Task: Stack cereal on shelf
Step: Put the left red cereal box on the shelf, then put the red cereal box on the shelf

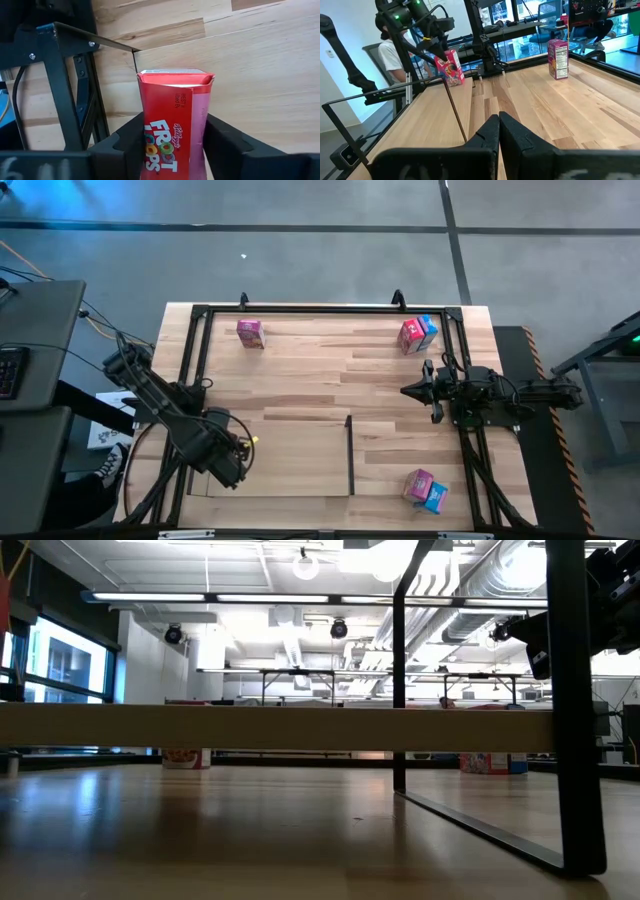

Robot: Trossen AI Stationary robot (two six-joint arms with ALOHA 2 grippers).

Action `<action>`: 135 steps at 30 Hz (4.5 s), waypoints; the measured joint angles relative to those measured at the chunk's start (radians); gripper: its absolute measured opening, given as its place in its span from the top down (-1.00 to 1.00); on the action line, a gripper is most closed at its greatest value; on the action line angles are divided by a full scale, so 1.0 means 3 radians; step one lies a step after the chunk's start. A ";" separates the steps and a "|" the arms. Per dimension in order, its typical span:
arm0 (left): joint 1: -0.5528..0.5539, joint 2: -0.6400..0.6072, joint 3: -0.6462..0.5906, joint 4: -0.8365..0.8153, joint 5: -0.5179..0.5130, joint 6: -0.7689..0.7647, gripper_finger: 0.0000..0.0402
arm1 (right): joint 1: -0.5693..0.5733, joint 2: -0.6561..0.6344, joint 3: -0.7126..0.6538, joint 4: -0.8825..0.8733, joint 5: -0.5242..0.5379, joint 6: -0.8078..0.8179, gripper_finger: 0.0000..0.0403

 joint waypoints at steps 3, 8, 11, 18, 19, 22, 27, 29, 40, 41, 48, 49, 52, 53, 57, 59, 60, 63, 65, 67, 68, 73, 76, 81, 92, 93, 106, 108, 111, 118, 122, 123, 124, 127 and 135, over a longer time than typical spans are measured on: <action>0.0000 -0.0057 0.0001 -0.0002 -0.0005 0.0055 0.05 | -0.0001 0.0000 0.0000 -0.0001 -0.0001 0.0001 1.00; 0.0000 -0.0185 0.0001 -0.0004 -0.0155 0.0055 -0.07 | 0.0000 0.0000 0.0000 0.0000 0.0000 0.0001 1.00; 0.0001 -0.0253 0.0001 -0.0003 -0.0170 0.0120 -0.11 | 0.0000 0.0000 0.0000 -0.0001 0.0000 0.0001 1.00; 0.0000 -0.0456 0.0001 -0.0004 -0.0364 0.0344 -0.11 | -0.0001 0.0000 0.0000 0.0000 -0.0001 0.0001 1.00; 0.0002 -0.0498 0.0001 -0.0003 -0.0412 0.0403 -0.11 | -0.0001 0.0000 0.0000 -0.0001 -0.0001 0.0000 1.00; 0.0045 -0.0636 0.0001 -0.0001 -0.0530 0.0621 -0.11 | 0.0000 0.0000 0.0000 0.0000 -0.0001 0.0001 1.00; 0.0153 -0.0897 0.0001 -0.0002 -0.0904 0.0984 -0.11 | -0.0001 0.0000 0.0000 -0.0001 -0.0001 0.0001 1.00; 0.0222 -0.0995 0.0001 0.0020 -0.1071 0.1142 -0.11 | 0.0000 0.0000 0.0000 -0.0001 0.0000 0.0001 1.00; 0.0912 -0.1317 0.0004 0.1031 -0.1694 0.3214 -0.11 | -0.0001 0.0000 -0.0001 -0.0001 -0.0001 0.0000 1.00; 0.1016 -0.1326 0.0004 0.1162 -0.1659 0.3451 -0.11 | 0.0000 0.0000 0.0000 0.0000 0.0000 0.0000 1.00; 0.1738 -0.1354 0.0004 0.1885 -0.1170 0.4908 -0.11 | -0.0001 0.0000 0.0000 -0.0001 -0.0001 0.0000 1.00; 0.1834 -0.1357 0.0004 0.1951 -0.1100 0.5053 -0.11 | 0.0000 0.0000 -0.0001 -0.0001 -0.0001 0.0000 1.00; 0.2085 -0.1358 0.0004 0.2028 -0.0982 0.5355 -0.11 | 0.0000 -0.0001 0.0000 0.0000 0.0000 0.0000 1.00; 0.2158 -0.1357 0.0004 0.2026 -0.0958 0.5429 -0.11 | 0.0000 -0.0001 0.0000 -0.0001 -0.0001 0.0000 1.00; 0.2397 -0.1427 -0.0175 0.2284 -0.0812 0.5654 -0.11 | 0.0000 0.0000 0.0000 0.0000 -0.0001 0.0001 1.00; 0.2500 -0.1515 -0.0415 0.2693 -0.0572 0.5749 -0.11 | 0.0000 -0.0001 0.0000 0.0000 0.0000 0.0001 1.00; 0.2551 -0.1572 -0.0553 0.2909 -0.0429 0.5778 -0.11 | -0.0001 -0.0001 0.0000 0.0000 -0.0001 0.0001 1.00; 0.2711 -0.1731 -0.0973 0.3531 -0.0067 0.5862 -0.11 | 0.0000 -0.0001 0.0000 -0.0001 -0.0001 0.0000 1.00; 0.2826 -0.1823 -0.1227 0.3901 0.0084 0.5931 -0.11 | -0.0001 0.0000 0.0000 -0.0001 -0.0001 0.0001 1.00; 0.2938 -0.1907 -0.1454 0.4270 0.0207 0.5958 -0.11 | -0.0001 -0.0003 0.0000 0.0000 -0.0001 0.0001 1.00; 0.2995 -0.1947 -0.1560 0.4449 0.0285 0.5960 -0.11 | -0.0001 -0.0003 0.0000 0.0000 0.0000 0.0001 1.00; 0.3270 -0.2144 -0.2046 0.5136 0.0632 0.5959 -0.11 | -0.0001 -0.0003 0.0000 0.0000 -0.0001 0.0001 1.00; 0.3399 -0.2247 -0.2299 0.5541 0.0693 0.5954 -0.11 | -0.0001 -0.0003 -0.0001 0.0000 -0.0001 0.0000 1.00; 0.3557 -0.2342 -0.2524 0.6108 0.0770 0.5861 -0.11 | -0.0001 -0.0003 0.0000 0.0000 -0.0001 0.0001 1.00; 0.3607 -0.2412 -0.2524 0.6100 0.0730 0.5779 -0.11 | 0.0000 -0.0003 -0.0001 0.0046 0.0232 -0.0023 1.00; 0.3607 -0.2400 -0.2524 0.6104 0.0730 0.5779 -0.11 | 0.0000 -0.0003 -0.0001 0.0060 0.0250 0.0018 1.00; 0.3601 -0.2392 -0.2524 0.6097 0.0728 0.5461 -0.11 | -0.0002 -0.0005 -0.0006 0.1735 0.2136 0.1665 1.00; 0.3601 -0.2392 -0.2524 0.6097 0.0728 0.5459 -0.11 | -0.0001 -0.0005 -0.0006 0.1823 0.2300 0.1594 1.00; 0.3601 -0.2392 -0.2524 0.6097 0.0728 0.5459 -0.11 | -0.0001 -0.0004 -0.0005 0.1790 0.2285 0.1392 1.00; 0.3601 -0.2400 -0.2523 0.6098 0.0795 0.5453 -0.11 | -0.0001 0.0167 0.0057 0.1822 0.1865 0.1745 1.00; 0.3601 -0.2399 -0.2523 0.6097 0.0795 0.5454 -0.11 | -0.0001 0.0591 0.0447 0.1655 0.1875 0.1620 1.00; 0.3601 -0.2399 -0.2523 0.6097 0.0797 0.5454 -0.11 | -0.0002 0.0720 0.0586 0.1450 0.1938 0.1598 1.00; 0.3601 -0.2399 -0.2523 0.6097 0.0797 0.5455 -0.11 | -0.0013 0.0854 0.0741 0.1194 0.2013 0.1599 0.99; 0.3601 -0.2399 -0.2523 0.6097 0.0797 0.5455 -0.11 | -0.0130 0.1275 0.1264 0.0206 0.2078 0.1765 0.89; 0.3601 -0.2399 -0.2523 0.6097 0.0802 0.5530 -0.11 | -0.1072 0.2507 0.2591 -0.2001 0.1581 0.1863 0.07</action>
